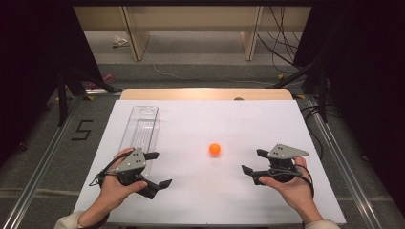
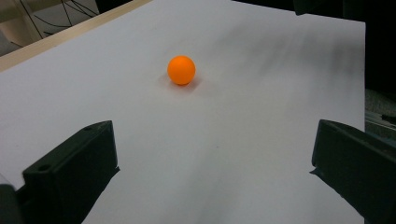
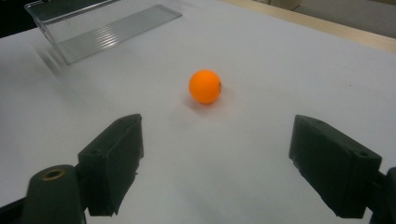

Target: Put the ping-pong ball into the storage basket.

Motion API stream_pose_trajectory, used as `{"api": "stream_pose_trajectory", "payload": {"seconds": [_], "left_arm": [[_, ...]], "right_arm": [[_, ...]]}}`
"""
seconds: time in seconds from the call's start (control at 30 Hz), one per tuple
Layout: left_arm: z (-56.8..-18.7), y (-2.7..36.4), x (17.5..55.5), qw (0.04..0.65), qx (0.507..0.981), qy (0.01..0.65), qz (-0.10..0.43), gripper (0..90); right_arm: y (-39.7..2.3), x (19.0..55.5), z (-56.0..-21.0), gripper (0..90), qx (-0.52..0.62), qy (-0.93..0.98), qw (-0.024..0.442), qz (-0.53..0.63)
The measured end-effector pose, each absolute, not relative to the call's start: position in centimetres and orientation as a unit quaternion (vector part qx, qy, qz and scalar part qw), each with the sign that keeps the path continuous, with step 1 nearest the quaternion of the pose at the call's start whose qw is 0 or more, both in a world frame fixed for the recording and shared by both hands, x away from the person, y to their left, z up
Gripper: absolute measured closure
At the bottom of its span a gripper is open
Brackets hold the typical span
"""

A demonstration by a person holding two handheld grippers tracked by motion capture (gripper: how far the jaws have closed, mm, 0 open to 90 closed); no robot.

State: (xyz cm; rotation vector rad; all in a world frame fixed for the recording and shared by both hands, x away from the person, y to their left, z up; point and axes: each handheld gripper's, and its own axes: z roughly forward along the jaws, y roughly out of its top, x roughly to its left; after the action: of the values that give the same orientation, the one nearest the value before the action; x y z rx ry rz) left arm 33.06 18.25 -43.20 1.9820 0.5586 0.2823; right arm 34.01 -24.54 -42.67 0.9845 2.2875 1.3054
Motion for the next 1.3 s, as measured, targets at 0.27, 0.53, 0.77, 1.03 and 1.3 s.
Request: {"api": "stream_pose_trajectory", "payload": {"seconds": [0.27,0.53,0.77,1.03,1.3], "left_arm": [[-43.2,18.2,33.0,0.507,0.823,0.229,0.117,0.0],[-43.2,18.2,33.0,0.507,0.824,0.226,0.116,0.0],[-43.2,18.0,32.9,0.504,0.827,0.221,0.115,0.0],[-43.2,17.9,32.8,0.504,0.827,0.22,0.116,0.0],[-43.3,17.9,32.8,0.503,0.828,0.22,0.115,0.0]], "right_arm": [[-23.9,34.1,-42.7,18.8,0.34,0.807,0.164,0.454],[-23.1,34.8,-43.0,19.0,0.333,0.813,0.16,0.451],[-22.5,35.5,-43.1,19.3,0.332,0.813,0.163,0.45],[-22.0,36.5,-43.2,19.6,0.337,0.811,0.162,0.449],[-20.9,37.6,-43.4,19.6,0.334,0.814,0.158,0.447]]}}
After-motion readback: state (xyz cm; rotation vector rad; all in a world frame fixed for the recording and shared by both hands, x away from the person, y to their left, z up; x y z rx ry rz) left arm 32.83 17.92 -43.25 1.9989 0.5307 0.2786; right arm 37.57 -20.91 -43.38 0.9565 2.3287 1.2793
